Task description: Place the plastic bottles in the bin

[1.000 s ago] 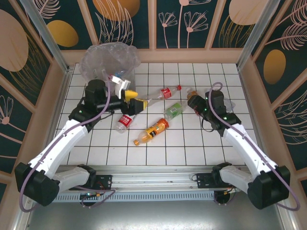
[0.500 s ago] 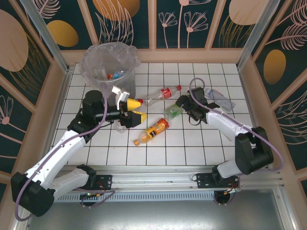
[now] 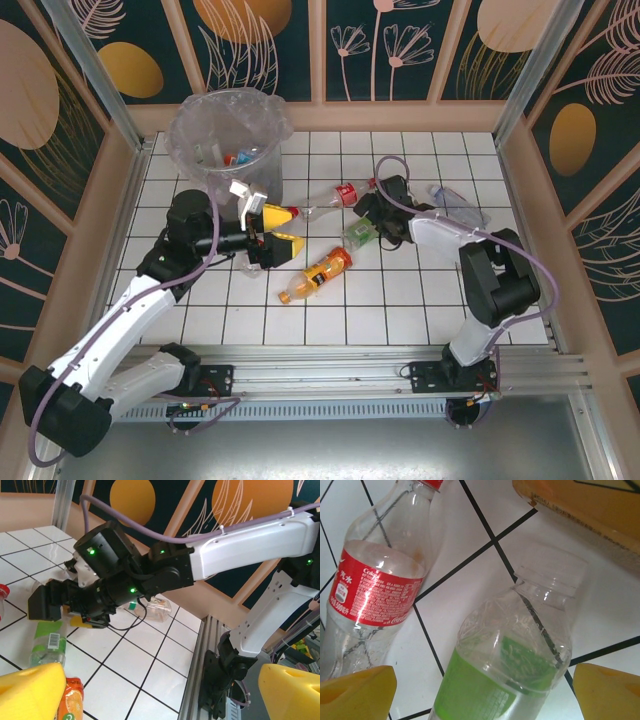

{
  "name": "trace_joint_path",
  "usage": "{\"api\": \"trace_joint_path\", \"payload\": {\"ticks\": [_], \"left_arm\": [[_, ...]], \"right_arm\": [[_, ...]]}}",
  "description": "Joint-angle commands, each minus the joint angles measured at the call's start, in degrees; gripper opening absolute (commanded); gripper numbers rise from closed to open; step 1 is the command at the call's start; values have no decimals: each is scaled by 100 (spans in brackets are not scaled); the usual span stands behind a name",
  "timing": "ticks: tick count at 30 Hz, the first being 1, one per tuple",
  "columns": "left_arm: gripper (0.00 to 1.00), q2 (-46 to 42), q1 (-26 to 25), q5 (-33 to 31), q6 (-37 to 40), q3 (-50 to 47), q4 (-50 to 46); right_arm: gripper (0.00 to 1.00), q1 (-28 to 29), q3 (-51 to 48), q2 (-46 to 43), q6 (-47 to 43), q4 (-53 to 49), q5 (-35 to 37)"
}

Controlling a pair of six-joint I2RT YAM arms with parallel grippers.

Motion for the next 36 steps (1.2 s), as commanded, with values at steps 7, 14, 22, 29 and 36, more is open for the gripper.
{"api": "trace_joint_path", "payload": {"ticks": [7,14,22,29,36], "left_arm": [[98,-109,-31,46,155,-6,107],[99,-129,-33,33,158,-15,107],[98,-166,-33,107,145,-20,142],[99,-60,-33,77,109,-6,110],[99,101,-33,75,-60,-41,253]], "right_arm": [[86,74,283,521,197,247,101],[78,107,339,711,149,268,216],[67,158,349,656,-101,388,330],[61,186,125,245,-636,516,473],[61,193,-502,-755,-1497,1099,339]]}}
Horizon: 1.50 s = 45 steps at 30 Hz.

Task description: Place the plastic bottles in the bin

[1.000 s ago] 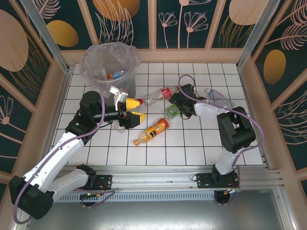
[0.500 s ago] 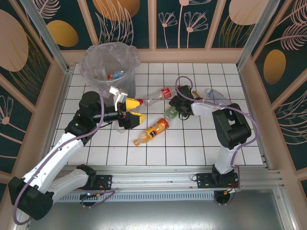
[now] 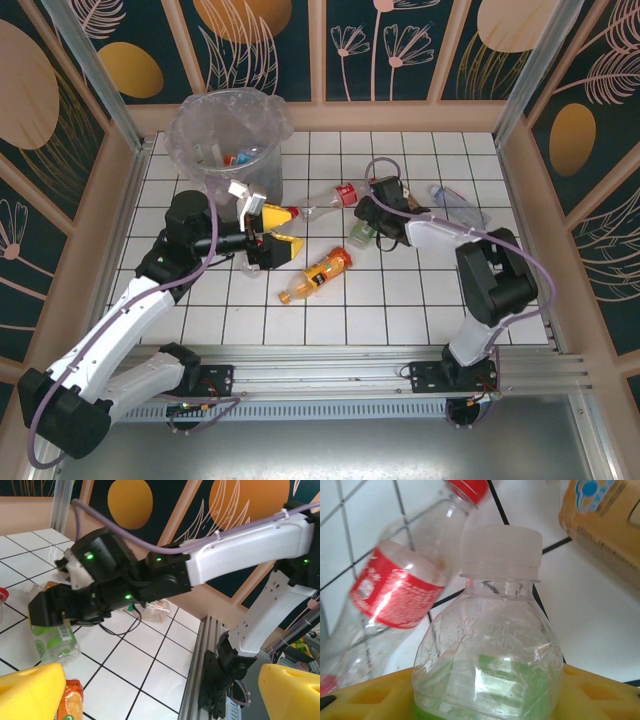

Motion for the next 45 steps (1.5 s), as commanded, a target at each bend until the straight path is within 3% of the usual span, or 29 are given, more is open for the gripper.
{"api": "trace_joint_path", "payload": {"ticks": [1,7,12,23,27,36,45], "left_arm": [[98,161,-33,22,-137,-42,258],[99,522,-59,-410,-604,-76,430],[98,981,-358,-1163,-1008,-207,651],[99,2137,-980,-1528,-1488,-276,2071],[98,2544,-1216,-1609,-1620,27,2317],[98,3162,-1749,-2202,-1301,889,1784],[85,3511,-1958,-2418,-1185,1271,1620]], "right_arm": [[61,41,-356,-711,-696,549,-49],[61,34,-913,-1642,-1386,982,-628],[62,39,-1069,-2241,-1641,1006,-1056],[62,72,-1011,-3113,-1648,850,-1957],[62,130,-1038,-3319,-1638,795,-1999],[62,218,-1109,-3533,-1626,674,-1854],[62,224,-1184,-3672,-1626,601,-1765]]}}
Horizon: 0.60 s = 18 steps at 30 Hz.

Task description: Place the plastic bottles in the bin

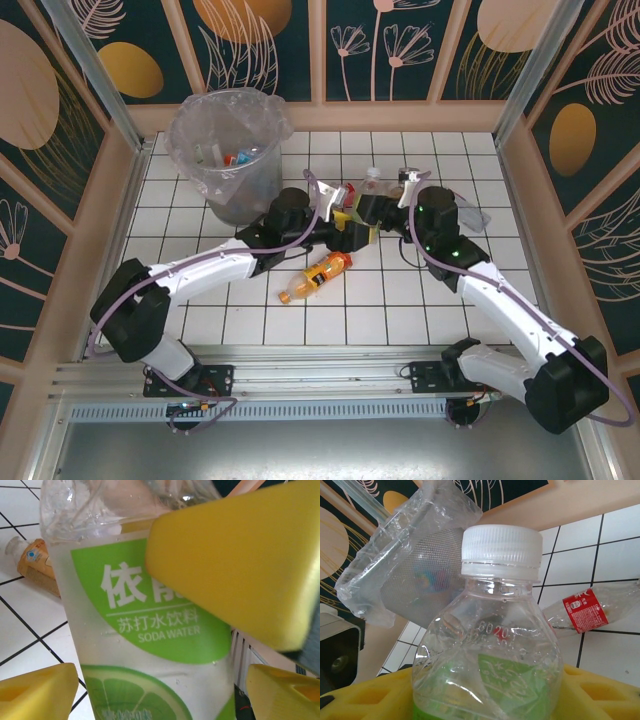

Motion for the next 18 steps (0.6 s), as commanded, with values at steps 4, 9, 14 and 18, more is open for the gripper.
{"api": "trace_joint_path", "payload": {"ticks": [4,9,14,18], "left_arm": [[79,220,-104,-71,121,294,-111],[67,210,-102,39,42,312,-13],[62,120,-104,-9,42,312,-74],[61,23,-101,-72,45,372,-276]], "right_arm": [[62,50,-113,-218,-98,-66,107],[63,49,-175,-279,-151,-107,190],[72,49,-227,-359,-178,-92,251],[88,50,-237,-530,-229,-95,322]]}}
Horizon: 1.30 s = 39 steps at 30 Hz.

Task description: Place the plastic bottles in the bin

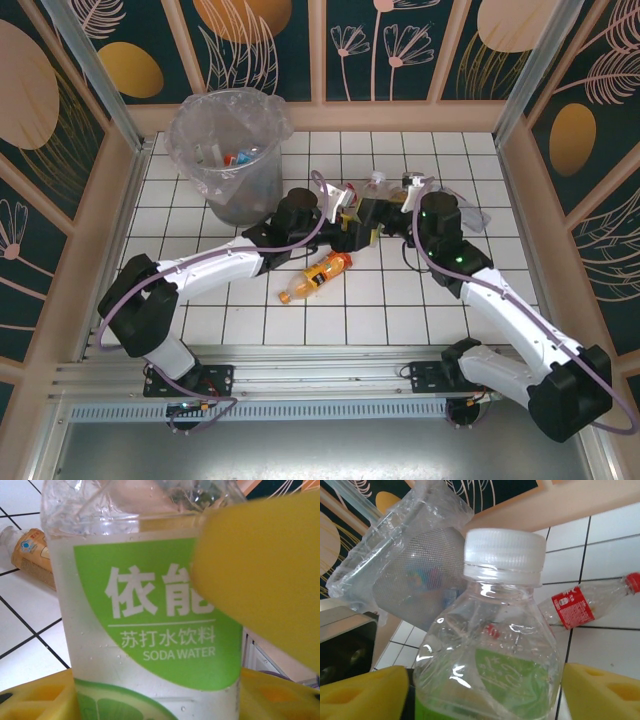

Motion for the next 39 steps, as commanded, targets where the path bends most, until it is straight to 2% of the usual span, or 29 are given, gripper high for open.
{"api": "trace_joint_path", "payload": {"ticks": [1,4,10,16,23,30,39], "left_arm": [[61,-193,-17,-104,33,244,-229],[60,-295,23,-359,138,281,-578],[60,-508,233,-401,182,380,-1018],[61,-755,556,-481,440,771,-1715],[61,-768,917,-900,920,1895,-2978],[62,-578,1392,-1553,1482,3246,-4020],[62,48,2206,-2229,2172,4596,-5072]], "right_arm": [[91,43,-54,-268,-152,6,134],[99,39,57,-496,-264,-154,112],[99,38,230,-1056,-728,-643,232],[99,43,4,-1727,-1363,-820,-51],[99,38,-393,-2552,-1991,-983,-687],[99,38,-612,-3108,-2142,-1067,-684],[99,39,-617,-3141,-2221,-1096,-675]]}}
